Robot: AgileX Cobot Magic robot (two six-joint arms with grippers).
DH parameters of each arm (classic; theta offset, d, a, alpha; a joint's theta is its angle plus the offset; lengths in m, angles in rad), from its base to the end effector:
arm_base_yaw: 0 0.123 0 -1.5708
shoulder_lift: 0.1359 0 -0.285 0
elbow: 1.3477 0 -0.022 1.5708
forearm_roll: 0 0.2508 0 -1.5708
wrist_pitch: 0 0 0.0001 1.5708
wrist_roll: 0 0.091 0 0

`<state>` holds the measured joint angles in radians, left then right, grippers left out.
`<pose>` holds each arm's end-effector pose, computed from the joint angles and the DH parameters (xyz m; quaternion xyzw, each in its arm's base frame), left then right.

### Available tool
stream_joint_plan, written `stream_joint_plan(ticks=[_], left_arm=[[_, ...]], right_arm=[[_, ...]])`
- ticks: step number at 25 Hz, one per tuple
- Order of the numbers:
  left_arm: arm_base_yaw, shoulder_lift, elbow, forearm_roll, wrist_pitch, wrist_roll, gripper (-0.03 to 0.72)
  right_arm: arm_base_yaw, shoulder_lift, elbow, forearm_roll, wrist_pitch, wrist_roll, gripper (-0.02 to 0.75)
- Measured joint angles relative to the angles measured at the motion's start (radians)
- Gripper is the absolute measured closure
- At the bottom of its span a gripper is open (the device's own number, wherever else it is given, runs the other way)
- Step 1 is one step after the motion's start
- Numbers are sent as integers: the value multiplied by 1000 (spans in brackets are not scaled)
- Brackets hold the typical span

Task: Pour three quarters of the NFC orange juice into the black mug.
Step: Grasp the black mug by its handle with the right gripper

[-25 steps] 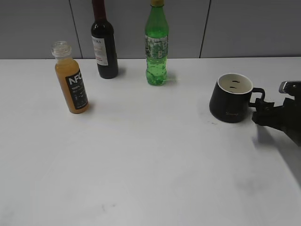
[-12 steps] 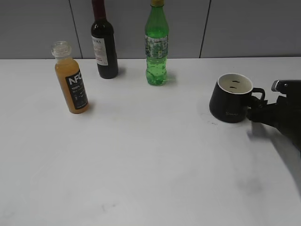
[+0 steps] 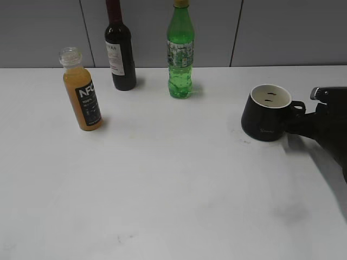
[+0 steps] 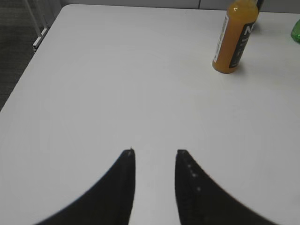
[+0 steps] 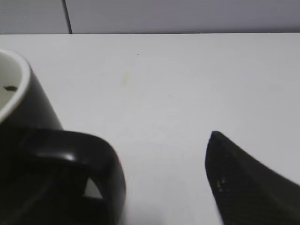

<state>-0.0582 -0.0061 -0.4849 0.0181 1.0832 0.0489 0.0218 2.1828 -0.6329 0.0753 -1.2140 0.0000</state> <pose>-0.0049 0.0017 0.2713 0.0457 0.8601 0.0067 0.5080 0.3308 0.0008 0.0625 0.0234 0.7891 -0.0131 0.6137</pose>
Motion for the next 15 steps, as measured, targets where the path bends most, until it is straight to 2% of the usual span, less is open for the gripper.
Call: stream_joint_plan(ticks=[7, 9, 11, 15], left_arm=[[0, 0, 0, 0, 0, 0, 452], [0, 0, 0, 0, 0, 0, 452], [0, 0, 0, 0, 0, 0, 452], [0, 0, 0, 0, 0, 0, 452]], right_arm=[[-17, 40, -42, -64, -6, 0, 157], [-17, 47, -53, -84, -9, 0, 207], [-18, 49, -55, -99, -11, 0, 309], [-18, 51, -55, -130, -13, 0, 652]])
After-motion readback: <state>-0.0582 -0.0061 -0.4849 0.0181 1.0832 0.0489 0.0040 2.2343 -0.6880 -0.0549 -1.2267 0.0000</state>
